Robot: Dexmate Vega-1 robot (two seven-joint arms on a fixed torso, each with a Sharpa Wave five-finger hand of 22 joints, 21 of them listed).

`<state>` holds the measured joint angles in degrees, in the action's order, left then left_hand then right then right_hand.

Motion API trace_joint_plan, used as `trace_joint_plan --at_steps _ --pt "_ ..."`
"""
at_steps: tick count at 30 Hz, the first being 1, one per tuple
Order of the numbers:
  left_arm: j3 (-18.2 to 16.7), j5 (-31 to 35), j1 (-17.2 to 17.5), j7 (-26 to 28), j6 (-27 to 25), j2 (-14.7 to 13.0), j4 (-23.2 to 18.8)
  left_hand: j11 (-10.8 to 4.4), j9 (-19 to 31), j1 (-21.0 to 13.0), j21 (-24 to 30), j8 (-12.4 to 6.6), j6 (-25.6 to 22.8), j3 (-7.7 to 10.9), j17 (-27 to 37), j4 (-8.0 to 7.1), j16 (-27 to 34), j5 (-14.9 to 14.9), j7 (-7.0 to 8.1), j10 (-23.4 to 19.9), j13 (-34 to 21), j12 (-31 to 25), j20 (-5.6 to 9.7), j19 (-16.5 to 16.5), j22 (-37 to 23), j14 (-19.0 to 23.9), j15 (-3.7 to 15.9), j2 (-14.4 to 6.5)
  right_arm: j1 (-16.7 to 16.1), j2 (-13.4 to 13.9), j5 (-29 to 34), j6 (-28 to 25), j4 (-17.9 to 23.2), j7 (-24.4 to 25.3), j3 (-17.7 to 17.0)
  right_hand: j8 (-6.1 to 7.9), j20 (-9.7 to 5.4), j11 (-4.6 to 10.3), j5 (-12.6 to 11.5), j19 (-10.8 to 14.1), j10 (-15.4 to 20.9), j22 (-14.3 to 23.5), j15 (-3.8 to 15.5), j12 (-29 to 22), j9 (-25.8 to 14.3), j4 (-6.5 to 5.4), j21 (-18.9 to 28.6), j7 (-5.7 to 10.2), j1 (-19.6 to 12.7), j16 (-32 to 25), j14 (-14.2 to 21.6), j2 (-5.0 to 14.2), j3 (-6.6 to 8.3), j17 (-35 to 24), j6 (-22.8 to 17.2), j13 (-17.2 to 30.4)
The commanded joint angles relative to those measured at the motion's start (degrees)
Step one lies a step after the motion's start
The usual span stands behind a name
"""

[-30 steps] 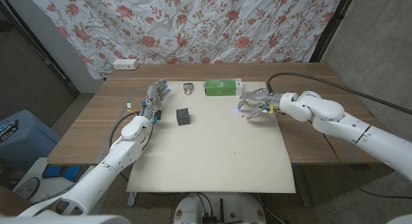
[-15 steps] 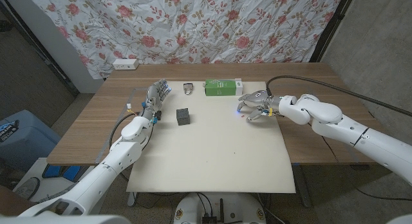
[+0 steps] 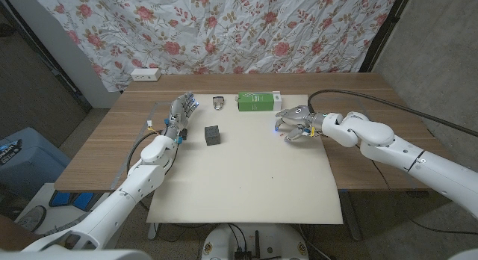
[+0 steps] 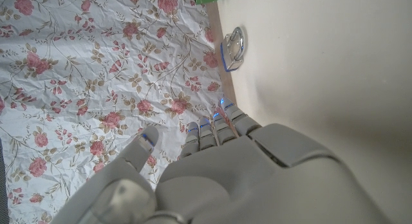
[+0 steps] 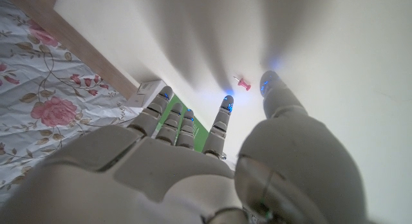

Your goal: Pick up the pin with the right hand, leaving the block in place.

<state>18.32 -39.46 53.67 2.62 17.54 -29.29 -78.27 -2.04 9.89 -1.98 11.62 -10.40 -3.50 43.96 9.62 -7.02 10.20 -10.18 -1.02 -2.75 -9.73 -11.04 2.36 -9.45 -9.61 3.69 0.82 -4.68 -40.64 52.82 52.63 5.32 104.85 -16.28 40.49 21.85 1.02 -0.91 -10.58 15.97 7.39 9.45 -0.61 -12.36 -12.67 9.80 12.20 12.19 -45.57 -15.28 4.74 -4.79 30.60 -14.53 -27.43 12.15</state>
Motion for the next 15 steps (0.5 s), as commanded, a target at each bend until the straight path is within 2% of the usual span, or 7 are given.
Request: trace_joint_plan --at_steps 1,9,15 --pt "0.05 -0.14 -0.22 -0.42 0.08 0.07 0.32 0.23 0.17 0.59 -0.32 -0.08 -0.5 0.36 0.11 0.02 0.0 -0.27 0.22 -0.42 -0.33 0.04 0.26 -0.55 -0.19 0.48 -0.11 -4.38 0.72 -0.47 1.22 1.1 -1.53 2.7 0.6 0.72 -0.19 0.15 -0.07 0.71 0.77 0.27 0.25 -0.29 -0.3 -0.09 -0.19 0.12 -0.71 -0.49 0.62 -0.05 -0.26 -0.26 -1.34 0.08" --pt "0.2 -0.23 -0.24 -0.59 -0.12 0.11 0.24 0.17 0.17 0.6 -0.31 -0.09 -0.57 0.38 0.12 0.02 0.03 -0.26 0.24 -0.47 -0.33 0.05 0.13 -0.66 -0.19 0.62 -0.16 -4.36 1.01 -0.45 1.65 1.96 -2.49 4.66 0.74 2.33 -0.61 0.7 -0.3 1.77 1.63 0.27 0.99 -0.4 -0.59 -0.17 -0.18 0.12 -1.31 -0.88 1.35 0.01 -0.82 -0.51 -4.26 0.13" --pt "0.25 -0.18 -0.03 -0.41 -0.29 0.03 -0.16 0.15 0.17 0.6 -0.33 -0.08 -0.54 0.4 0.12 0.03 0.02 -0.26 0.26 -0.4 -0.33 0.09 0.0 -0.68 -0.2 0.64 -0.09 -4.35 0.82 -0.18 2.1 2.85 -3.34 6.95 0.87 3.83 -0.96 2.41 -0.63 2.83 2.37 0.27 1.89 -0.45 -0.87 -0.2 -0.21 0.24 -1.88 -1.32 2.18 -0.11 -1.47 -0.77 -6.89 0.16"
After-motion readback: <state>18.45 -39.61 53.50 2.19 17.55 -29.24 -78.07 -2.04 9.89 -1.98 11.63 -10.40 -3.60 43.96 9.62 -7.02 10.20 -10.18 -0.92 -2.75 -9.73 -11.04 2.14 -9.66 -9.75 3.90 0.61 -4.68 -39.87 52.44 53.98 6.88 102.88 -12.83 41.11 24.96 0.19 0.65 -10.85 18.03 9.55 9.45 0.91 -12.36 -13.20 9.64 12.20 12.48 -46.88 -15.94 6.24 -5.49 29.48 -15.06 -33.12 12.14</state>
